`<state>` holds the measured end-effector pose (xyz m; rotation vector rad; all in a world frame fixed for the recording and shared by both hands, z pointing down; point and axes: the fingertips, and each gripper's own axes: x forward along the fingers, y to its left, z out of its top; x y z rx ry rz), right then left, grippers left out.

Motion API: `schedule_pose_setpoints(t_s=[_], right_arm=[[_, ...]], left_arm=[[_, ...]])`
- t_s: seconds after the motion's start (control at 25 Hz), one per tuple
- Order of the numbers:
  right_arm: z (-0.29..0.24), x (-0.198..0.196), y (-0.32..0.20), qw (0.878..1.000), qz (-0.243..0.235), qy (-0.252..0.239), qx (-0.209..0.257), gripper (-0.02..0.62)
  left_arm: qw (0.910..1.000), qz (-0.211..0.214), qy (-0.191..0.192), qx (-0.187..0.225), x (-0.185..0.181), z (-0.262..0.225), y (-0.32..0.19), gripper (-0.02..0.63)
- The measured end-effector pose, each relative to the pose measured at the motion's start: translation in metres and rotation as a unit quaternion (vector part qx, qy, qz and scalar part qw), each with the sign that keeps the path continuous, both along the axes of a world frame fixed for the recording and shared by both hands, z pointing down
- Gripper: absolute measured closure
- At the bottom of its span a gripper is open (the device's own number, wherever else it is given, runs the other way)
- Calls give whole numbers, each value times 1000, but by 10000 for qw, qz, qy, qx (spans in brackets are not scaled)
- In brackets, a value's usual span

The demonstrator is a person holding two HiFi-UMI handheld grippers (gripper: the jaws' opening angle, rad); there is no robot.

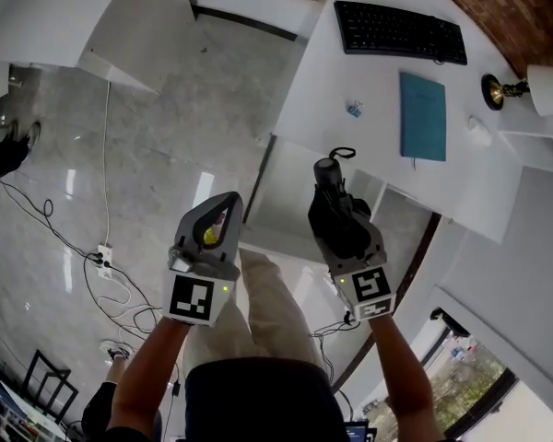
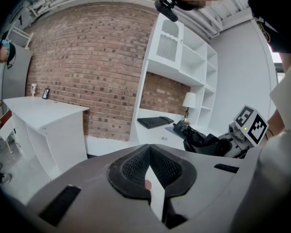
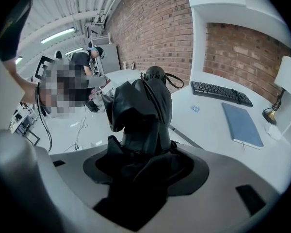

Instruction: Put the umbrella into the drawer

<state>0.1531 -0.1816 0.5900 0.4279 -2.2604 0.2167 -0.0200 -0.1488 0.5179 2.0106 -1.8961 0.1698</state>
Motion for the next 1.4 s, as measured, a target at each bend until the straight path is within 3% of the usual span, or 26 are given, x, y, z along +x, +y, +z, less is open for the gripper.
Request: schedule_pose_setpoints(t_s=[0.4,0.8,1.4], right_arm=[[44,-7,-6,9993,-349,106,94,339],[80,-7,-9,9985,-505,225,-16,339],[156,-5,-22,9972,-495,540,-147,339]], left_arm=[[9992,305,-131,-229,5,53,-9,588],[9996,-114,-35,-262,-23,85,-18,588],[9987,47,25,-498,-17,147,-26,588]])
